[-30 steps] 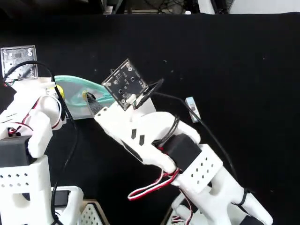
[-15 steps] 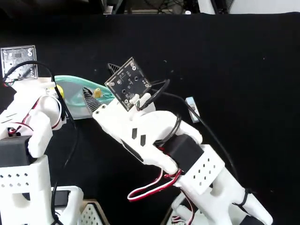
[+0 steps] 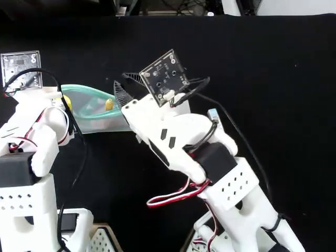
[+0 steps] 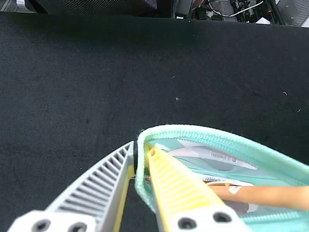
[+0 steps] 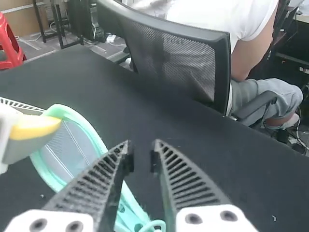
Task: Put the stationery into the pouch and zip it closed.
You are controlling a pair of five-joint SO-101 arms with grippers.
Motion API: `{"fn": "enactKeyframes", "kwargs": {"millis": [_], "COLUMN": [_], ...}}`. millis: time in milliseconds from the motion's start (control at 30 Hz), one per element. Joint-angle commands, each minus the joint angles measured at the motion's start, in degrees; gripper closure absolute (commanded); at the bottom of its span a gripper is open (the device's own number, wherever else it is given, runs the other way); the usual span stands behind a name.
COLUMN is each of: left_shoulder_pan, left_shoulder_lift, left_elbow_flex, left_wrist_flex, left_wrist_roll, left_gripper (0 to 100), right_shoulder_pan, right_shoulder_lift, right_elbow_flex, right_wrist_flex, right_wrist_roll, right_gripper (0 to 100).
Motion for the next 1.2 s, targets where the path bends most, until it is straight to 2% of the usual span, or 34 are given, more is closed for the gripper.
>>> {"fn": "enactKeyframes", "kwargs": {"millis": [0, 167, 500, 667, 767, 967, 1167], "left_shoulder_pan": [0.84, 0.84, 0.4, 0.57, 0.66, 0.75, 0.66], "left_shoulder_lift": [3.08, 2.99, 3.16, 2.81, 2.9, 3.08, 2.99], "left_elbow_flex": [8.57, 8.57, 8.84, 9.89, 9.8, 9.8, 9.89], "left_wrist_flex": [0.26, 0.26, -0.62, -1.41, -1.41, -1.41, -1.41], "left_wrist_roll": [-0.18, -0.26, -0.26, -0.26, -0.26, -0.26, -0.26], "left_gripper": [97, 97, 97, 97, 97, 97, 97], "right_shoulder_pan": [-2.2, -8.79, -9.32, -9.14, -9.14, -9.14, -9.41], "right_shoulder_lift": [0.48, 0.22, 6.2, 5.05, 1.71, -4.18, -4.7], "right_elbow_flex": [-3.65, -3.65, -1.71, -2.15, -2.42, -1.63, 5.58], "right_wrist_flex": [1.93, 6.07, 1.67, 0.35, 0.35, -2.11, -11.69], "right_wrist_roll": [-0.62, -0.62, -0.44, 0.35, 3.08, 3.08, 1.93], "right_gripper": [80.5, 82.0, 83.4, 99.1, 98.8, 98.5, 98.5]}}
